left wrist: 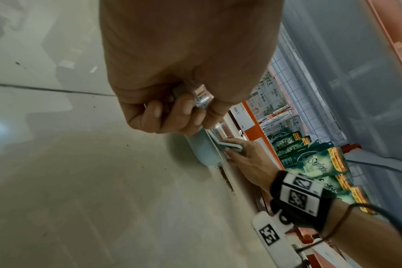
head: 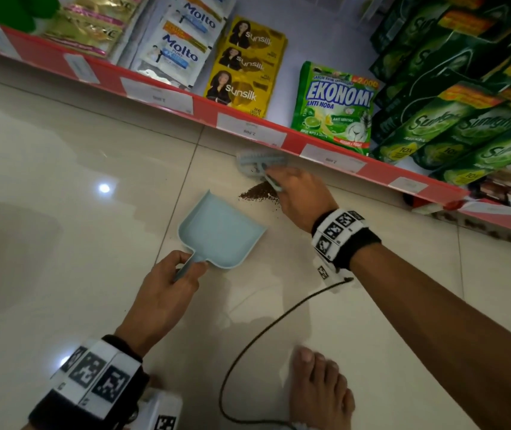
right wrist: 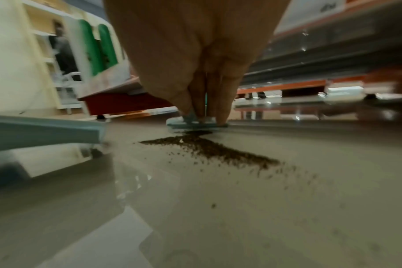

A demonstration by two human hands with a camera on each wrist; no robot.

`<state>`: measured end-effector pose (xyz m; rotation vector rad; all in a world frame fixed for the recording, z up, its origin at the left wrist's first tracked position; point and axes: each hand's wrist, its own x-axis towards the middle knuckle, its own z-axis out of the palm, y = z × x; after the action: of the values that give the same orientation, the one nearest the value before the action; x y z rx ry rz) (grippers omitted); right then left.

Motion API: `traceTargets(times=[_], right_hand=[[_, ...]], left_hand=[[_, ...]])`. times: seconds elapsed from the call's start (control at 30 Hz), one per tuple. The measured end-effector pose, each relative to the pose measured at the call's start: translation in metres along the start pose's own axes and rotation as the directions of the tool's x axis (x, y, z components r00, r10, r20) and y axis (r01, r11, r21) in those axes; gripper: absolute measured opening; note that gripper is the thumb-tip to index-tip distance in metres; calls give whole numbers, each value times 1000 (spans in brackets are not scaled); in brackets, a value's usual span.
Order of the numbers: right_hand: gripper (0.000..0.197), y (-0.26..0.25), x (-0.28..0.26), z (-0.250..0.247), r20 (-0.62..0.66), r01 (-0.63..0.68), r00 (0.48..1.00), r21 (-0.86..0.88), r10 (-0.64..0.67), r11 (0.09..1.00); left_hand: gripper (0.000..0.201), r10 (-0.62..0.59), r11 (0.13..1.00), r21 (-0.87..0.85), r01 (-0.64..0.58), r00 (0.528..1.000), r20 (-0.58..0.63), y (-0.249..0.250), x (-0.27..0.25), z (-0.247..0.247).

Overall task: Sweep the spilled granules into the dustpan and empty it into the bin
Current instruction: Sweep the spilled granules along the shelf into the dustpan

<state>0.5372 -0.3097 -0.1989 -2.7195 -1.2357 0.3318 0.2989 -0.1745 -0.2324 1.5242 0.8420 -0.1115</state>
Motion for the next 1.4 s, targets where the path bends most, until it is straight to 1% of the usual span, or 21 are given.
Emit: traceTargets(times=[0.13, 0.17, 0.23, 0.3, 0.37, 0.47, 0.53, 0.6, 0.67, 0.73, 0.8, 0.87, 0.93, 1.0, 1.07, 1.13, 1.2, 1.23, 1.3, 1.33, 1.4], right_hand=[[41, 6, -31, -20, 99, 93, 990, 52, -98, 994], [39, 8, -39, -26, 87, 109, 990, 52, -114, 993], [35, 14, -49, -33, -6, 124, 992, 31, -124, 992], [36, 18, -46, -37, -115, 69, 991, -24, -71, 997], [40, 18, -35, -35, -180, -28, 984, -98, 10, 995], [47, 4, -26, -17, -136, -125, 986, -203, 98, 971], [49, -2, -27, -6, -63, -134, 990, -181, 125, 974], [44, -2, -35, -2, -11, -106, 994, -132, 105, 986], [40, -1, -47, -7, -41, -49, 998, -54, 47, 997], [36, 0, -60, -16, -108, -23, 994, -46, 18, 999], [33, 8, -63, -23, -178, -88, 982, -109, 68, 990], [33, 18, -54, -27, -219, -231, 956, -160, 193, 960], [34, 24, -44, -26, -179, -319, 941, -178, 288, 931], [35, 23, -42, -22, -66, -294, 955, -115, 288, 949], [38, 14, -51, -17, 30, -195, 981, 17, 194, 981], [37, 4, -68, -14, 35, -95, 995, 77, 92, 993], [35, 3, -80, -16, -51, -60, 997, 35, 61, 998], [34, 7, -82, -18, -118, -77, 990, 8, 77, 997], [33, 21, -83, -25, -233, -175, 959, -28, 164, 984], [33, 29, -82, -28, -257, -242, 940, -40, 224, 969], [30, 40, -80, -29, -228, -374, 907, -47, 355, 926]], left_hand=[[18, 6, 1000, -14, -6, 1000, -9, -1, -1, -3], [18, 10, 1000, -15, -10, 1000, -11, -2, -2, -4], [19, 12, 1000, -17, -12, 1000, -19, -3, -2, -4], [20, 13, 1000, -10, -13, 1000, -20, -3, -2, -3], [20, 17, 1000, -3, -17, 1000, -13, -2, -1, -1], [21, 20, 1000, -5, -20, 1000, 2, 2, -1, 1], [21, 25, 1000, 2, -25, 1000, 2, 4, -2, 2], [19, 31, 1000, 0, -31, 1000, -6, 4, -2, 2], [18, 34, 999, -6, -34, 999, -9, 3, -3, 0], [19, 21, 1000, -4, -21, 1000, -13, 0, -4, -1], [21, 8, 1000, -4, -8, 1000, -18, -1, -4, 0], [23, 6, 1000, 10, -6, 1000, -12, -2, -3, 4], [24, -1, 999, 34, 0, 1000, 9, -2, -2, 8], [28, -67, 997, 32, 66, 996, 57, -3, -1, 12], [34, -126, 992, 17, 125, 984, 123, -4, -2, 17], [25, -27, 999, 42, 25, 999, 44, 0, -1, 12], [20, 21, 999, 32, -21, 1000, -12, 4, -1, 8], [20, 14, 1000, 14, -14, 1000, -15, 4, 0, 5], [21, -1, 1000, -8, 1, 1000, -27, 3, -1, 4], [21, -9, 1000, -6, 9, 1000, -26, 3, -2, 5], [20, -8, 1000, -7, 8, 1000, -22, 3, -3, 5]])
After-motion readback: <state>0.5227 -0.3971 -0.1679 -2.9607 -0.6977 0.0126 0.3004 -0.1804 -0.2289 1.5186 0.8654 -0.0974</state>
